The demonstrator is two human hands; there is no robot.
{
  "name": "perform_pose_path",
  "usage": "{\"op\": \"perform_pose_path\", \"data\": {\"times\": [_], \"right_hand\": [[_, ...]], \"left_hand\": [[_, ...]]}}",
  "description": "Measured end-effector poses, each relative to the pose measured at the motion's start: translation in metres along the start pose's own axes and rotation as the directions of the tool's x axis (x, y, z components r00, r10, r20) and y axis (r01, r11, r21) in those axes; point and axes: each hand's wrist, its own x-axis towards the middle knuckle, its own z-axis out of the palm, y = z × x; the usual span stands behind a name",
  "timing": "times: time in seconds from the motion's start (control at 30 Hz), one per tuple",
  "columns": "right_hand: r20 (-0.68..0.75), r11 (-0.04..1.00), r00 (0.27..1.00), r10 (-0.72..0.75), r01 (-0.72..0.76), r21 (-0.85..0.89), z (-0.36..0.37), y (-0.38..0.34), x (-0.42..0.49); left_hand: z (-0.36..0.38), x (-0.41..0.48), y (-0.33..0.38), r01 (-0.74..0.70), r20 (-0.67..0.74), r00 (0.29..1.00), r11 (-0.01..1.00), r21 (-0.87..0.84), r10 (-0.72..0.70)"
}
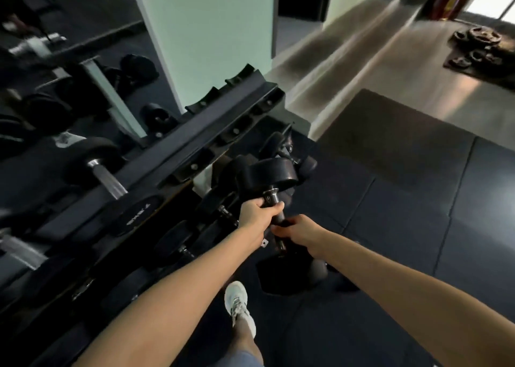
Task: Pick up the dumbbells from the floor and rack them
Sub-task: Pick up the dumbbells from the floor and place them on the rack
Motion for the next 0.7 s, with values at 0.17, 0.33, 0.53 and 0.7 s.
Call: {"op": "perform_pose_path", "data": {"times": [0.17,0.33,0.53,0.7], "right_hand": [[0.066,1.000,0.998,-0.022,0.021,0.010,0.052,-0.063,0.062],[0.145,0.997,0.989,-0.029,0.038,-0.063,0.090,-0.127,0.129],[0.232,0.984,0.972,-0.046,0.085,-0.159,0.119,-0.192,0.203],[0.299,0.966,0.951,-0.075,0.144,-0.215,0.135,-0.234,0.259]], "left_hand": [[-0.071,0.064,0.022,0.023,-0.103,0.994,1.000,-0.003,-0.023],[-0.129,0.125,0.057,0.052,-0.196,0.979,0.999,-0.008,-0.052],[-0.176,0.193,0.089,0.082,-0.285,0.952,0.992,-0.101,-0.107],[-0.202,0.246,0.108,0.076,-0.395,0.907,0.981,-0.181,-0.144]]}}
